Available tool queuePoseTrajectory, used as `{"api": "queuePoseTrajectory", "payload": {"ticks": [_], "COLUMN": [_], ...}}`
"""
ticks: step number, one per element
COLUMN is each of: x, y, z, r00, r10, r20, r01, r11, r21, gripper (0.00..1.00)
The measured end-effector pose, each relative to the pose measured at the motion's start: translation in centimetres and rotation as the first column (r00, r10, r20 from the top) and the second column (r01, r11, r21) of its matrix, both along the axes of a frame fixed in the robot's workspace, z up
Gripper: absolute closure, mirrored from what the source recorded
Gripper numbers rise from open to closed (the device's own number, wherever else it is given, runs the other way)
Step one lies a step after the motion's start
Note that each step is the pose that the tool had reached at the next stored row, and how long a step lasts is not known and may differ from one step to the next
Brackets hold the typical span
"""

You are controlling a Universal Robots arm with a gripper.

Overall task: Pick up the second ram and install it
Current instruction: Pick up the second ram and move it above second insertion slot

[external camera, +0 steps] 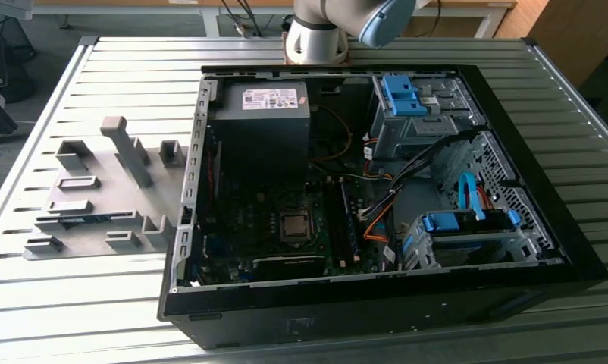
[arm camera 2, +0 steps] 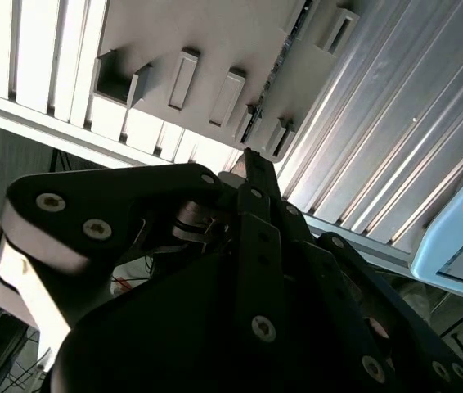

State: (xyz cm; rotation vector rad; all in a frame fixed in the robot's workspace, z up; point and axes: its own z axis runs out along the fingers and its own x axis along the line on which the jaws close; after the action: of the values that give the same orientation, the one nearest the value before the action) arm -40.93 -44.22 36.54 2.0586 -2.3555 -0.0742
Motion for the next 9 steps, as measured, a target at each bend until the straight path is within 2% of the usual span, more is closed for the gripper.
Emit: {"api": "queuePoseTrajectory", "payload": {"ticks": [3, 4, 9], "x": [0.0, 0.0, 0.0], "y": [0.0, 0.0, -0.02], "z": [0.0, -0.01, -0.09], "r00": [1.0, 1.0, 1.0], "r10": [0.0, 0.0, 0.009], "r20": [0.0, 0.0, 0.0002], "r01": [0.0, 0.0, -0.009], "r11": [1.0, 1.0, 1.0], "r21": [0.0, 0.0, 0.0002], "gripper": [0.89, 0.83, 0.82]}}
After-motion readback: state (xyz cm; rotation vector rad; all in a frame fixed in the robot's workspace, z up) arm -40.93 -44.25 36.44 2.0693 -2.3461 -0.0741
